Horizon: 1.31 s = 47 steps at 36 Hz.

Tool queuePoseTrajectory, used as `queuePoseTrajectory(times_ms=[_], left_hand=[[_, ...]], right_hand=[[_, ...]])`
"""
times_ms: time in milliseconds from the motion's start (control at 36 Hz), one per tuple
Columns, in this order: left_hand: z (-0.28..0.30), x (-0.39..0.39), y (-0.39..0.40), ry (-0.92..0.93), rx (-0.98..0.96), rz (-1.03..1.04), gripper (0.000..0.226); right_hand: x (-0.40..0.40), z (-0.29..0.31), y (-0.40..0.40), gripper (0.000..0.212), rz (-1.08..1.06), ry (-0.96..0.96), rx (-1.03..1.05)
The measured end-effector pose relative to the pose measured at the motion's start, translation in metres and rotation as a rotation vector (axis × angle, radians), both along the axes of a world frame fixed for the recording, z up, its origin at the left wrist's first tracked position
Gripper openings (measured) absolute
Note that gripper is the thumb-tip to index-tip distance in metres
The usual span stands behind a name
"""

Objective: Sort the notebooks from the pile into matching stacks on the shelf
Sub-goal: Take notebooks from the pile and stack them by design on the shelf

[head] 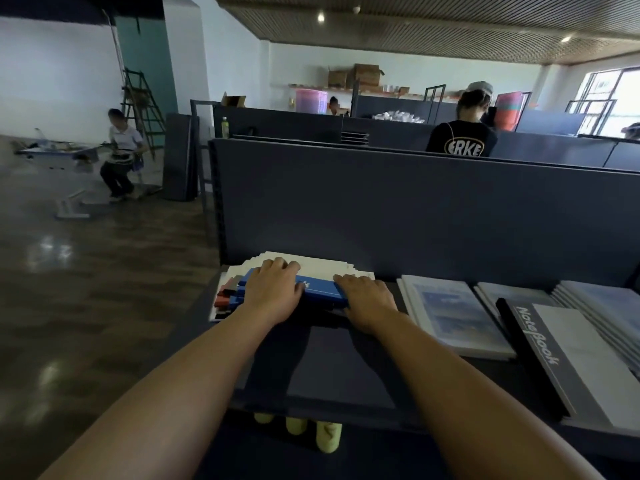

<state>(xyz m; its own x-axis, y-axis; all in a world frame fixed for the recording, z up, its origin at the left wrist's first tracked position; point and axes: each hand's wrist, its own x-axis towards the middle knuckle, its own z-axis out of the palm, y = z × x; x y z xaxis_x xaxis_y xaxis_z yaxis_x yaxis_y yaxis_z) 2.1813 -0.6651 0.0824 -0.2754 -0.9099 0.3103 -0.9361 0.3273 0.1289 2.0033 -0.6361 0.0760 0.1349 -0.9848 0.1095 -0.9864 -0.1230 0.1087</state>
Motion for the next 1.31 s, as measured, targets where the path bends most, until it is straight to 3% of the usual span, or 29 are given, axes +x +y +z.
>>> queuePoseTrajectory(times_ms=[167,333,639,750,861,944,1111,1222,1306], left_hand=[[0.003,0.004,-0.006,-0.017,-0.018,0.02,0.042],[0.008,0.008,-0.007,0.001,-0.069,0.065,0.042],[0.009,0.005,0.001,0.034,-0.073,0.066,0.042],[0.008,0.005,0.005,0.032,-0.077,0.065,0.045],[0.009,0.008,0.009,0.033,-0.079,0.06,0.045],[0.007,0.015,0.012,0.021,-0.069,0.068,0.046],[0.004,0.027,0.016,0.069,-0.041,0.098,0.048],[0.005,0.031,0.017,0.107,-0.105,0.073,0.048],[0.009,0.033,0.019,0.13,-0.16,0.048,0.049]], right_hand=[[-0.003,0.008,-0.011,0.044,0.095,0.158,-0.022],[-0.005,0.016,-0.007,0.036,0.142,0.121,0.011],[0.006,0.028,-0.005,0.046,0.105,-0.045,0.127],[0.011,0.025,-0.003,0.04,0.122,0.001,-0.003],[0.022,0.012,0.006,0.026,0.118,-0.19,-0.052],[0.025,0.005,0.01,0.02,0.114,-0.22,-0.036],[0.023,0.014,0.003,0.054,0.085,-0.309,-0.022],[0.032,0.012,0.007,0.026,0.045,-0.472,-0.122],[0.038,0.013,0.014,0.018,0.085,-0.418,-0.344]])
